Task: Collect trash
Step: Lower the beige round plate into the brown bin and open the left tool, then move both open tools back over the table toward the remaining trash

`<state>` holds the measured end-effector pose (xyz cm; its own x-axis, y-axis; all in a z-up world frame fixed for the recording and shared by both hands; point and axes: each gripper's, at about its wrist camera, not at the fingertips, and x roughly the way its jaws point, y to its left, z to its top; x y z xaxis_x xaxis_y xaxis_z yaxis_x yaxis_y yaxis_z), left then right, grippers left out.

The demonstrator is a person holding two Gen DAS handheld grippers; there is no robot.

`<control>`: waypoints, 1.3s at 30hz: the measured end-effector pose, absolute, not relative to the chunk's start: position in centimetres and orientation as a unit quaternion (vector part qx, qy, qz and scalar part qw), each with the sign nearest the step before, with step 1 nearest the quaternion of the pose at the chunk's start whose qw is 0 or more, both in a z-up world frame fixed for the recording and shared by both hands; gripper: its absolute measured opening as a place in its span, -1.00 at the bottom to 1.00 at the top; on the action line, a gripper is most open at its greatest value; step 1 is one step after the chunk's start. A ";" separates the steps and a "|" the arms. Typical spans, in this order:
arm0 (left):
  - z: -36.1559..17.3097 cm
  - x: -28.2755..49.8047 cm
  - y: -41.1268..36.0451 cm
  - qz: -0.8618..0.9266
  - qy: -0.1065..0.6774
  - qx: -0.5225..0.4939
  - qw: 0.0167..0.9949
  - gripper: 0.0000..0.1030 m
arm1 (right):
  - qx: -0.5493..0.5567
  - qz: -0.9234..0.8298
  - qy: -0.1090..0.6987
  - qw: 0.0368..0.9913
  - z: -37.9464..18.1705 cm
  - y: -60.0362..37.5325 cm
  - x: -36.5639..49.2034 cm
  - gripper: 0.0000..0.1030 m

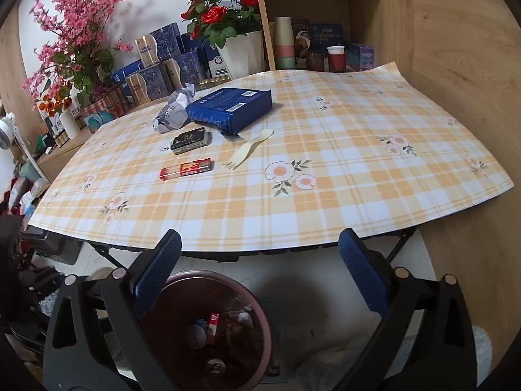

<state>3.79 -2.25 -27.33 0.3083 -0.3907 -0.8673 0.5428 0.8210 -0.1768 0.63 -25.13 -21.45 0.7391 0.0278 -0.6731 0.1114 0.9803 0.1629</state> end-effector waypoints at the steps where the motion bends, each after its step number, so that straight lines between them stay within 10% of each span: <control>1: -27.5 3.7 -2.3 -0.290 0.515 0.076 0.803 0.68 | 0.095 -0.022 0.359 0.928 -21.4 -25.0 0.5 0.86; 39: -25.9 2.8 -1.9 -0.248 0.467 0.095 0.843 0.83 | 0.120 -0.044 0.372 0.919 -22.3 -26.5 0.0 0.86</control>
<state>2.77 -1.94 -25.89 0.4412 -0.3287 -0.8351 0.5071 0.8590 -0.0703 -0.02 -26.48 -22.31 0.7187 0.0090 -0.6952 0.1700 0.9673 0.1883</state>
